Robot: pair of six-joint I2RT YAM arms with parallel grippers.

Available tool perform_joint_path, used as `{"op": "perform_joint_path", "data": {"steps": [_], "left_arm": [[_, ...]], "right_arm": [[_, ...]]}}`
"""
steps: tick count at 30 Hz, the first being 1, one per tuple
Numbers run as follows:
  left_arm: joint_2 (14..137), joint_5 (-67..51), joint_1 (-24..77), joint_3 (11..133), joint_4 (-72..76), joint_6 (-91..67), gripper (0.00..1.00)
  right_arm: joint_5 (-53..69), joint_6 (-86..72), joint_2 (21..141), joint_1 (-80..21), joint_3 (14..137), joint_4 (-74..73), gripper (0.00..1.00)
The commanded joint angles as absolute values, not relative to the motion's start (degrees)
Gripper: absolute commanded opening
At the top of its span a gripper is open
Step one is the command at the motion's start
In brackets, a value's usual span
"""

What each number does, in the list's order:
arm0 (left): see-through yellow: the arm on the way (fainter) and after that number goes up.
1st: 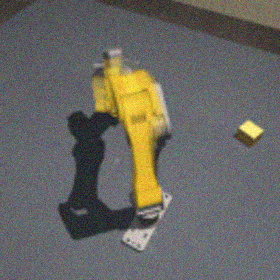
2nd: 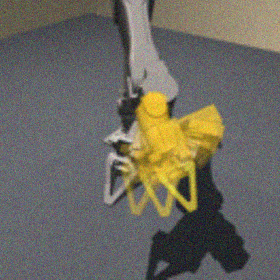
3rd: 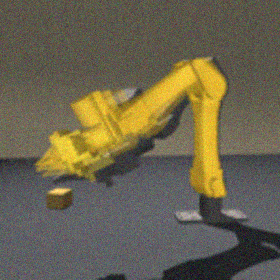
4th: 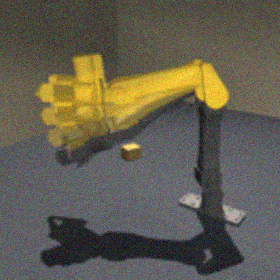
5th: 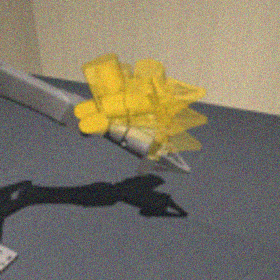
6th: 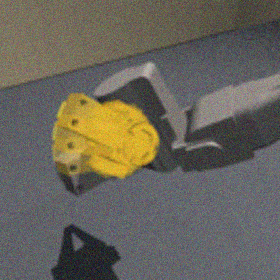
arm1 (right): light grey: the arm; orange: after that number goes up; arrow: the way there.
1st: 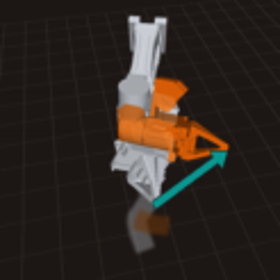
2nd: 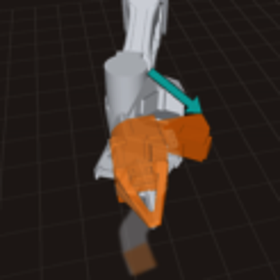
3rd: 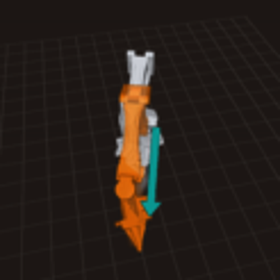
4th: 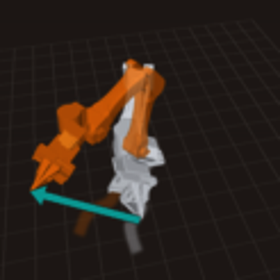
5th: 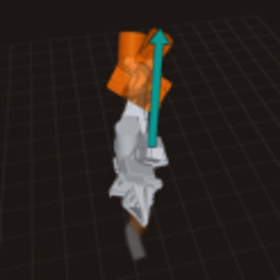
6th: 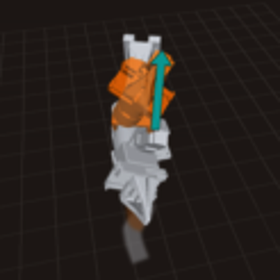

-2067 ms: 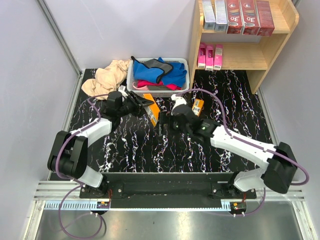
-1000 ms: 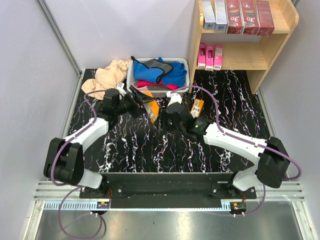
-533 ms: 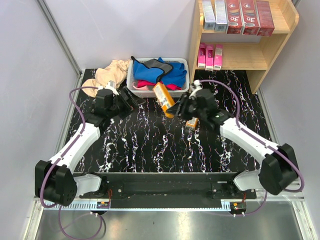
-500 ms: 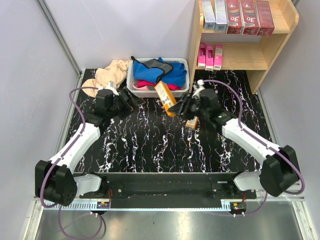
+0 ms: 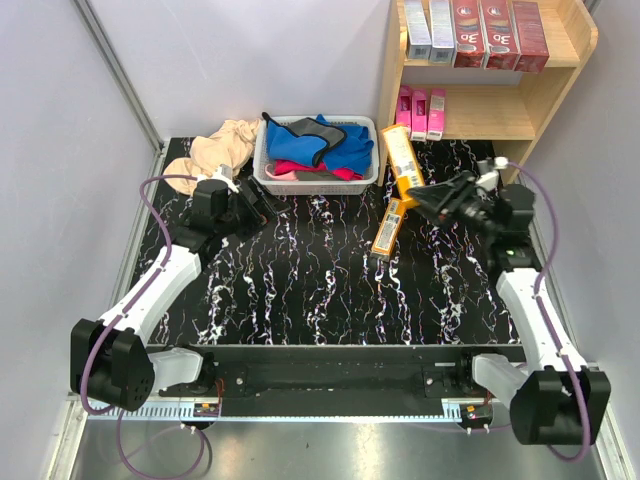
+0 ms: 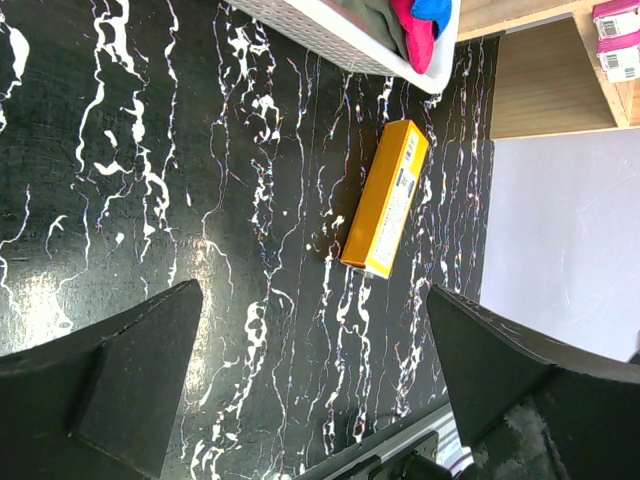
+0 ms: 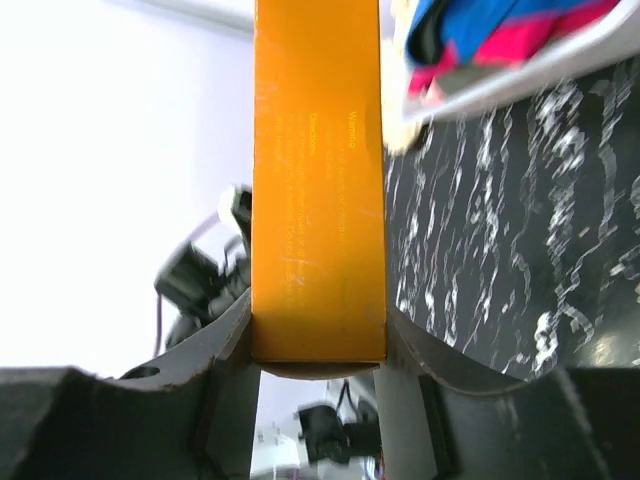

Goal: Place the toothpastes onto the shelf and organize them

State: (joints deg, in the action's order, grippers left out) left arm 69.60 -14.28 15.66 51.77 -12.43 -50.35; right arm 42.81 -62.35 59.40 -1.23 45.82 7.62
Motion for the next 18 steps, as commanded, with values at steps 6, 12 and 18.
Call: {"op": "perform_joint_path", "data": {"steps": [6,12,18], "left_arm": [[70.75,-14.15,16.00,53.79,-10.46,-49.04,0.99],[71.10,-14.06,16.08,54.14,-10.37,-48.87,0.99],[71.54,-14.24,16.17,54.23,-10.11,-48.87,0.99]], "right_arm": [[59.50,-67.93,57.57,19.41,46.67,14.50,0.33],[61.35,-68.90,60.99,22.15,50.53,16.61,0.33],[59.15,-69.08,65.38,22.15,52.73,18.01,0.33]]}}
